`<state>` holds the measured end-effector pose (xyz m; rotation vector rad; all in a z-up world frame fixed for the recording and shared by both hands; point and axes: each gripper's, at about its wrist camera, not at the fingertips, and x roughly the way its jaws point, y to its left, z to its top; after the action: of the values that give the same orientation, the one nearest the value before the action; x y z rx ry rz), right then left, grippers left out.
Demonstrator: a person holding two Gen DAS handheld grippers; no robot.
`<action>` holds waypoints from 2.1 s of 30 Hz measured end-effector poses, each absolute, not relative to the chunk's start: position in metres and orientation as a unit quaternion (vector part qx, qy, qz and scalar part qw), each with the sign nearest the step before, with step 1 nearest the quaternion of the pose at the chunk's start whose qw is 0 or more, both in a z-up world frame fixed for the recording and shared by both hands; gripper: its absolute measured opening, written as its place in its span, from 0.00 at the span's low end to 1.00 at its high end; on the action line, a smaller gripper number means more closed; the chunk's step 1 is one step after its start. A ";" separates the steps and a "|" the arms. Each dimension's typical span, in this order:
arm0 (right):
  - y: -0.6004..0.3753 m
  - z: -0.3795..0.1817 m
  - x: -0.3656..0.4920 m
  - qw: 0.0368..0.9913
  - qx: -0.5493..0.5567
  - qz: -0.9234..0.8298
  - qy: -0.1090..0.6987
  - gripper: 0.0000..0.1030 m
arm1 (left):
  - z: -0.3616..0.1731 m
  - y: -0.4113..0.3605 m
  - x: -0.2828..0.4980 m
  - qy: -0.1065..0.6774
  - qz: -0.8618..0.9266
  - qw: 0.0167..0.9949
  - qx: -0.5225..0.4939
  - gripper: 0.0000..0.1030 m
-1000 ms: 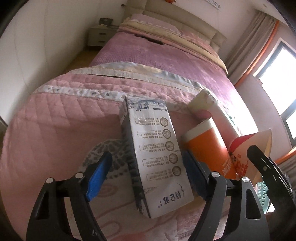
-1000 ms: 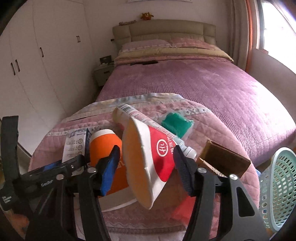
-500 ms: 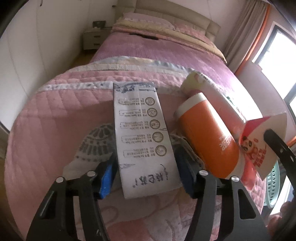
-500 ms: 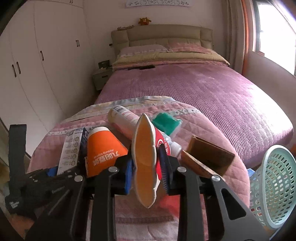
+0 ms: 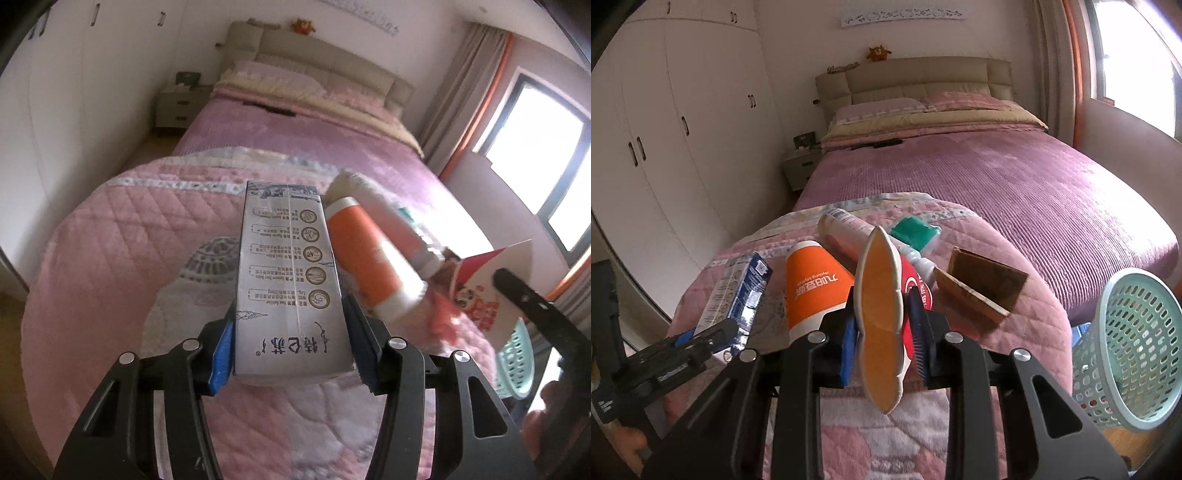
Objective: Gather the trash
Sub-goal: 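Carry the carton and paper cup over the teal basket and open both tools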
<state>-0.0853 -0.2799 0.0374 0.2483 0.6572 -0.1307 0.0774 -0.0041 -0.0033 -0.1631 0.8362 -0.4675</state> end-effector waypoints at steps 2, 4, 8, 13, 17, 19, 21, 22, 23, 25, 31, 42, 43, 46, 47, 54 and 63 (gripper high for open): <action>-0.284 0.042 -0.094 0.939 0.123 -0.069 0.315 0.23 | 0.010 -0.007 0.066 0.385 -0.240 0.888 -0.080 0.50; -0.290 0.048 -0.104 0.941 0.127 -0.074 0.306 0.23 | 0.020 -0.013 0.058 0.373 -0.252 0.890 -0.076 0.50; -0.306 0.058 -0.123 0.943 0.137 -0.088 0.290 0.23 | 0.040 -0.035 0.039 0.350 -0.284 0.891 -0.062 0.50; -0.329 0.064 -0.148 0.944 0.140 -0.118 0.276 0.23 | 0.050 -0.080 0.020 0.339 -0.327 0.881 -0.037 0.50; -0.357 0.064 -0.168 0.940 0.153 -0.146 0.267 0.23 | 0.051 -0.121 0.006 0.337 -0.362 0.869 -0.016 0.50; -0.374 0.063 -0.180 0.938 0.165 -0.161 0.261 0.23 | 0.051 -0.144 -0.001 0.336 -0.376 0.864 -0.001 0.50; -0.391 0.060 -0.190 0.934 0.176 -0.175 0.257 0.23 | 0.049 -0.164 -0.005 0.340 -0.389 0.856 0.011 0.50; -0.403 0.058 -0.195 0.931 0.184 -0.185 0.257 0.23 | 0.048 -0.177 -0.008 0.342 -0.397 0.851 0.019 0.50; -0.411 0.056 -0.199 0.928 0.189 -0.193 0.257 0.23 | 0.047 -0.186 -0.010 0.342 -0.402 0.849 0.023 0.50; -0.433 0.051 -0.207 0.921 0.204 -0.212 0.256 0.23 | 0.045 -0.207 -0.015 0.344 -0.416 0.841 0.034 0.50; -0.494 0.031 -0.221 0.893 0.242 -0.270 0.268 0.23 | 0.031 -0.272 -0.022 0.365 -0.461 0.807 0.060 0.50; -0.570 -0.024 -0.230 0.830 0.310 -0.331 0.325 0.24 | -0.019 -0.368 -0.020 0.435 -0.511 0.738 0.071 0.50; -0.575 -0.029 -0.230 0.825 0.318 -0.332 0.329 0.24 | -0.024 -0.373 -0.020 0.441 -0.512 0.734 0.071 0.50; -0.580 -0.042 -0.230 0.815 0.329 -0.336 0.338 0.24 | -0.040 -0.386 -0.019 0.460 -0.508 0.724 0.078 0.50; -0.581 -0.044 -0.229 0.814 0.332 -0.335 0.340 0.24 | -0.044 -0.389 -0.020 0.461 -0.506 0.724 0.083 0.50; -0.583 -0.043 -0.231 0.813 0.324 -0.342 0.342 0.31 | -0.038 -0.391 -0.019 0.449 -0.487 0.745 0.080 0.72; -0.565 -0.023 -0.233 0.831 0.310 -0.332 0.321 0.43 | -0.011 -0.352 -0.035 0.407 -0.498 0.761 0.080 0.72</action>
<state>-0.2329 -0.5651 -0.0228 0.6573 0.6807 -0.7049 -0.0349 -0.3520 -0.0109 0.1731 0.8865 -1.0838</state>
